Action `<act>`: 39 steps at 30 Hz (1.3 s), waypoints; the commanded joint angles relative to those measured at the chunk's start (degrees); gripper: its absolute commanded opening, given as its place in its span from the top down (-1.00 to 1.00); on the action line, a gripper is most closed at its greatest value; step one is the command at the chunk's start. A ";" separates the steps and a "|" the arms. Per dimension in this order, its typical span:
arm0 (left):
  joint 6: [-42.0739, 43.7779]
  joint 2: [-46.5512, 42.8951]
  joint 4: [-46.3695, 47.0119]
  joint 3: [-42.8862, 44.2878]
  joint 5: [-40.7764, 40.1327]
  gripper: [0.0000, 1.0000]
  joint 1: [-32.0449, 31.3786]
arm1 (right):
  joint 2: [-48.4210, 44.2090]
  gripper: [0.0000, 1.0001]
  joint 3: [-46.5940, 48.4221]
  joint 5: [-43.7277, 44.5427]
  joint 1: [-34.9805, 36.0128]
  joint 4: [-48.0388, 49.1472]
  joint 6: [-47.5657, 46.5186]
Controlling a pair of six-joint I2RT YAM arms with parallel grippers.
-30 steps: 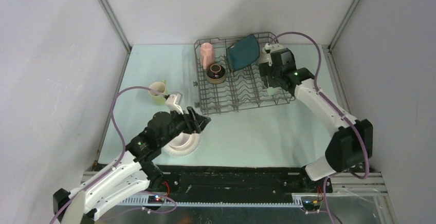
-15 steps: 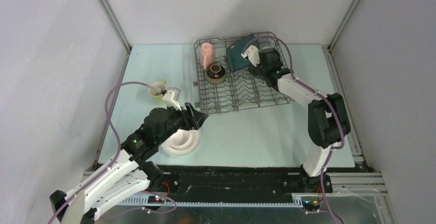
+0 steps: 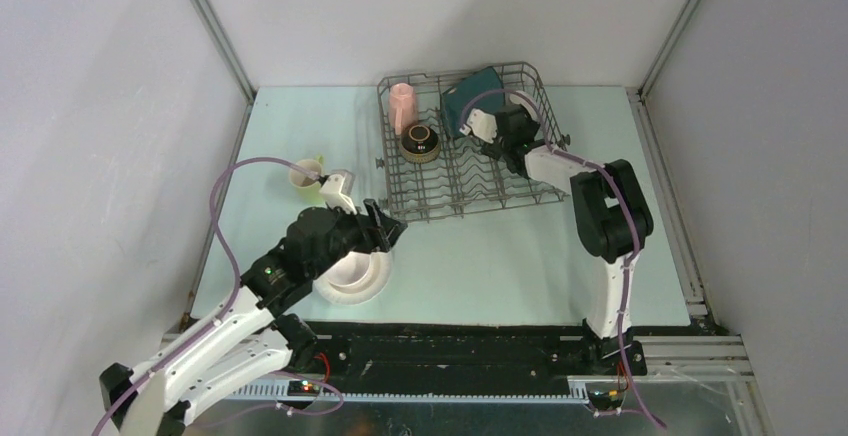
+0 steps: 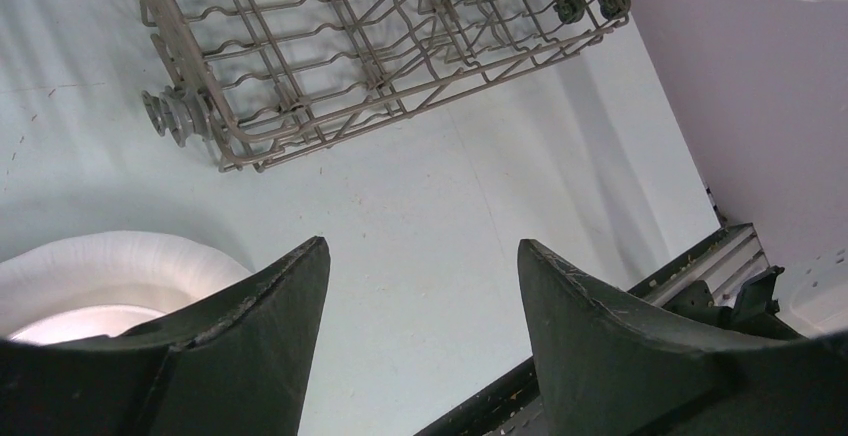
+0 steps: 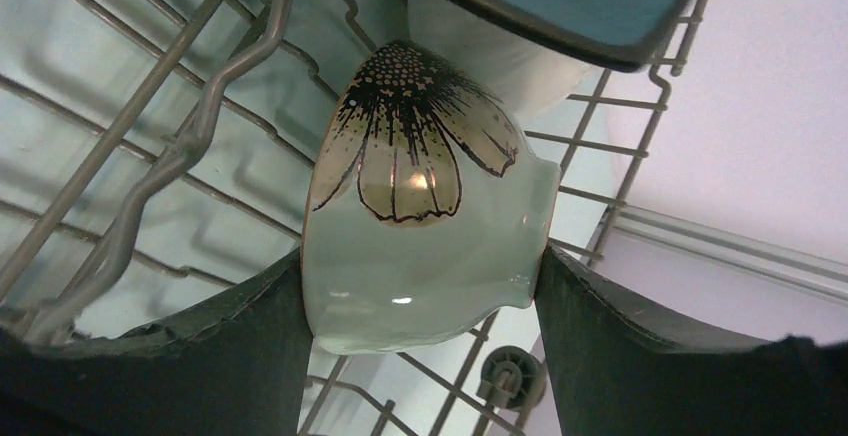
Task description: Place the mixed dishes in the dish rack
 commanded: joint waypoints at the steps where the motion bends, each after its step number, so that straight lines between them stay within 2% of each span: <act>1: -0.24 0.65 0.79 1.56 -0.55 -0.51 0.23 | 1.79 1.00 3.50 5.76 -0.44 11.00 -3.21; 6: -0.30 0.92 0.15 1.75 -0.83 -0.52 0.23 | 2.27 1.00 3.58 6.00 -0.89 10.87 -0.90; 8: -0.49 0.92 0.35 1.61 -0.86 -0.52 0.23 | 3.29 0.92 3.59 7.16 -1.07 11.93 -0.92; 11: -0.79 1.19 0.54 1.43 -0.78 -0.53 0.23 | 4.06 0.47 3.94 8.41 -1.20 12.31 -0.37; 14: -0.87 1.62 0.54 1.36 -0.68 -0.54 0.25 | 3.62 0.23 4.65 6.13 -1.46 9.33 4.11; 15: -0.89 1.67 0.51 1.40 -0.61 -0.54 0.20 | 3.53 -0.36 5.39 5.56 -1.64 8.55 5.32; 17: -0.77 1.71 0.49 1.51 -0.38 -0.54 0.25 | 3.37 -0.91 6.39 4.60 -2.00 6.57 8.19; 19: -0.68 1.72 0.48 1.53 -0.27 -0.55 0.27 | 3.07 -0.98 7.09 3.46 -2.23 4.38 10.05; 28: -0.77 2.06 0.50 1.37 0.02 -0.56 0.29 | -1.23 -0.99 8.19 -6.42 -2.16 -3.49 15.31; 32: -1.23 2.61 0.79 1.26 0.50 -0.57 0.25 | -1.21 -0.99 12.65 -12.32 -2.36 -15.49 18.70; 39: -0.39 3.94 0.18 2.38 1.56 -0.58 0.28 | -9.22 -0.99 10.02 -21.21 -4.41 -16.54 28.04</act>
